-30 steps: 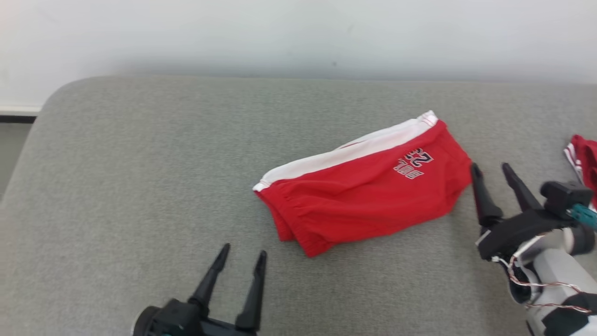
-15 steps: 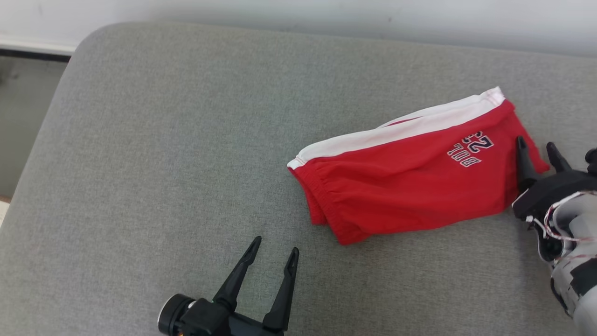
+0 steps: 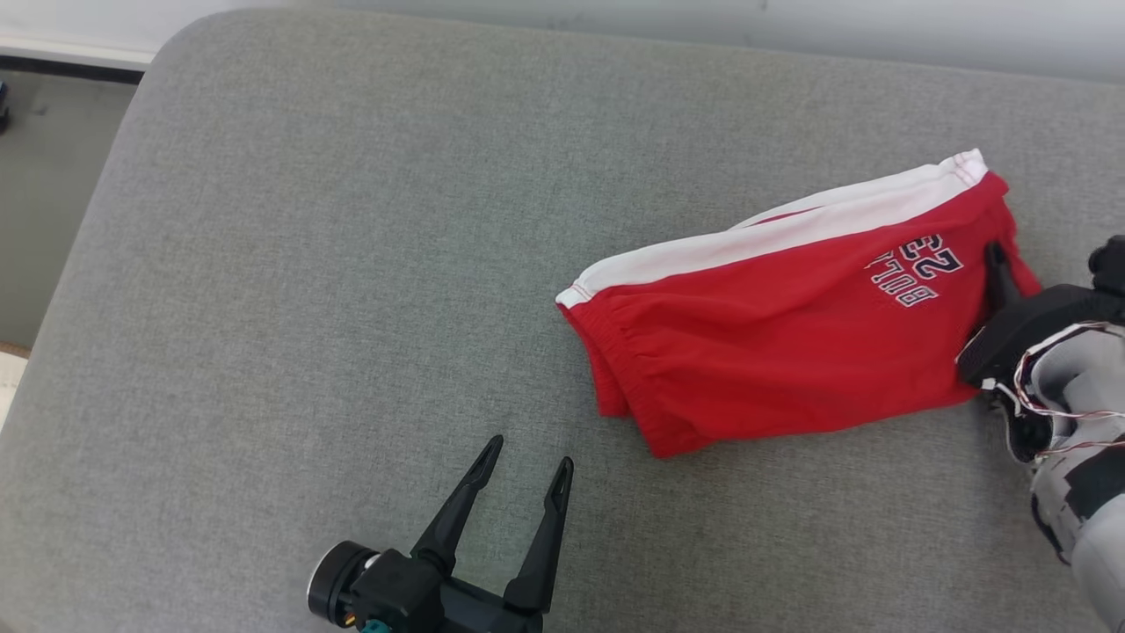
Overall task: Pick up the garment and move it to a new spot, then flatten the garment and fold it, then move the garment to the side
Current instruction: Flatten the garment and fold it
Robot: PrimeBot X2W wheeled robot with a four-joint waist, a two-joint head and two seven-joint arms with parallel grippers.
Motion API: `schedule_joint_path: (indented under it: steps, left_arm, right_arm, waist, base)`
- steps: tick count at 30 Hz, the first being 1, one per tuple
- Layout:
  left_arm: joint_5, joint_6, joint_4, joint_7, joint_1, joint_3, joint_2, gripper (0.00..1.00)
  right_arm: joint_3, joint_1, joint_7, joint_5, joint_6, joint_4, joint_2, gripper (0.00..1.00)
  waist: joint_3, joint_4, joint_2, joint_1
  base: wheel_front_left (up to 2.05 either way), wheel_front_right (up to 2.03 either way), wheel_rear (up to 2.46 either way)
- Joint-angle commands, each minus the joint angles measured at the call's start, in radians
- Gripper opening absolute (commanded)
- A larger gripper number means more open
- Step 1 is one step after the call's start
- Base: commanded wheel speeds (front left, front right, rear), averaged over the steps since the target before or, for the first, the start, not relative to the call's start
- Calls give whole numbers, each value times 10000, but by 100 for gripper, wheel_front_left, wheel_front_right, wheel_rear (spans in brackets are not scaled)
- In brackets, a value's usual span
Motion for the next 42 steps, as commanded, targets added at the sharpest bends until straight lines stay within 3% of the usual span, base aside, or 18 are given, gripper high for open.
schedule_joint_path:
  steps: [1,9,15,26,34,42]
  left_arm:
    - [99,-45,63,-50,35,38,-4,100]
    - [221,-144,157,-50,278,188,-54,100]
    - [254,-155,250,-51,567,296,-86,100]
    - [309,-258,321,-51,826,315,-98,100]
    - [217,-251,467,-51,884,291,-119,100]
    - [57,-208,594,-51,913,236,-135,100]
  right_arm:
    - [142,444,48,170,-1,158,227,0]
    - [218,875,-546,823,-4,-231,224,0]
    - [-352,1701,-671,1054,-4,-948,25,0]
    - [-2081,3416,-673,121,-4,-1927,-149,0]
    - [-2432,3566,-674,-699,-4,-2474,51,0]
    - [-2209,3410,-674,-1600,-4,-3886,570,0]
  waist:
    - [-149,-151,0,-1]
    - [-688,-652,0,-1]
    - [-1292,-1131,0,-1]
    - [-1748,-1580,0,-1]
    - [-1878,-1728,0,-1]
    - [-2199,-1777,0,-1]
  base:
    - [0,0,0]
    - [0,0,0]
    - [0,0,0]
    - [0,0,0]
    - [0,0,0]
    - [0,0,0]
